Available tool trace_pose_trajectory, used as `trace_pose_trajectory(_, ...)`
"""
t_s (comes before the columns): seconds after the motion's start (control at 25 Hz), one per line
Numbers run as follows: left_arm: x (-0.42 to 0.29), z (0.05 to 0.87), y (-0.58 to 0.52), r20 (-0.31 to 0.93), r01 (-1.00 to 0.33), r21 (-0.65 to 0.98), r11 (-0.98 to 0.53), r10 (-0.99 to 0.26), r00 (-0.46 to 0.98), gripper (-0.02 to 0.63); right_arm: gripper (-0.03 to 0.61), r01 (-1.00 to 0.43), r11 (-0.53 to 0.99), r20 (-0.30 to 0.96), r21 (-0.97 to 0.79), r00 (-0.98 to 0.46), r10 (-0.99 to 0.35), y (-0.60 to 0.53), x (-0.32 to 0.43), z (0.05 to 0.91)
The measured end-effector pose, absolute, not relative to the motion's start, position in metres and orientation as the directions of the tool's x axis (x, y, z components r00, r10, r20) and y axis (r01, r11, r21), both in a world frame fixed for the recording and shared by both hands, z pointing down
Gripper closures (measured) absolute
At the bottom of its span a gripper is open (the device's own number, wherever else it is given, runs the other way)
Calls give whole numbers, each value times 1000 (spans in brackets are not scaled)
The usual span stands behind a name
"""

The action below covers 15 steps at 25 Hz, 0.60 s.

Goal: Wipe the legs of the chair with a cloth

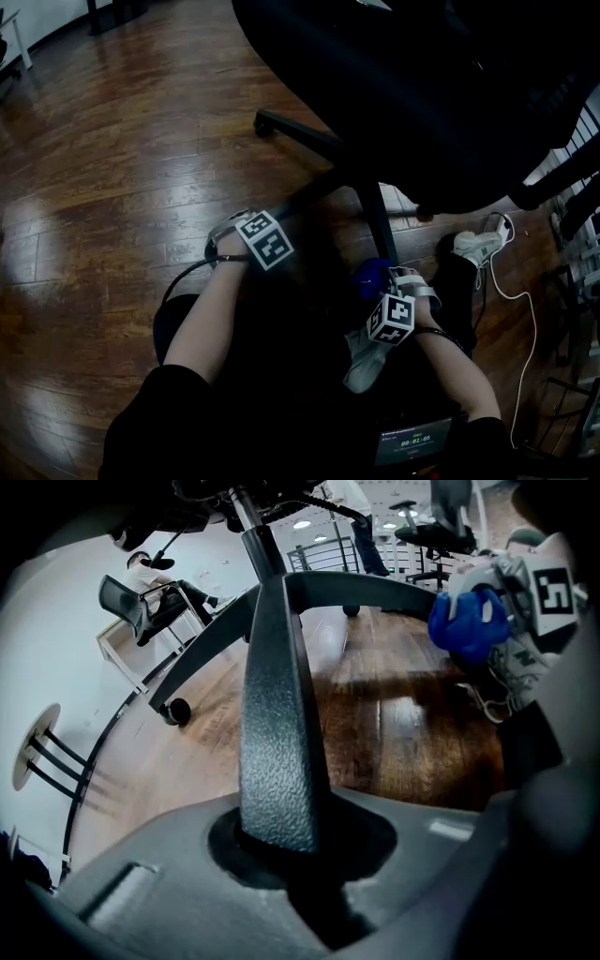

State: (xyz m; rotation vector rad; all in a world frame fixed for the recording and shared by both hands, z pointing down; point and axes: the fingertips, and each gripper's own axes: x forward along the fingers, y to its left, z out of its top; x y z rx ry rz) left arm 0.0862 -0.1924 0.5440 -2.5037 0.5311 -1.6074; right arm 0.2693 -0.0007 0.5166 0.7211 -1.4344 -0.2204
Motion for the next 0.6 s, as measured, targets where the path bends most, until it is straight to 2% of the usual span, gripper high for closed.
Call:
trace_pose_trajectory(0.44,88,543,-192,859,-211,-288,-934,-349,375,558,482,-275,617,672,737,204,-712,-193,267,466)
trace_pose_trajectory(0.6,86,542,-192,858,-206,-286,-936,-345,380,558,480,-273,590,646,760,213,-733,-215,263,456)
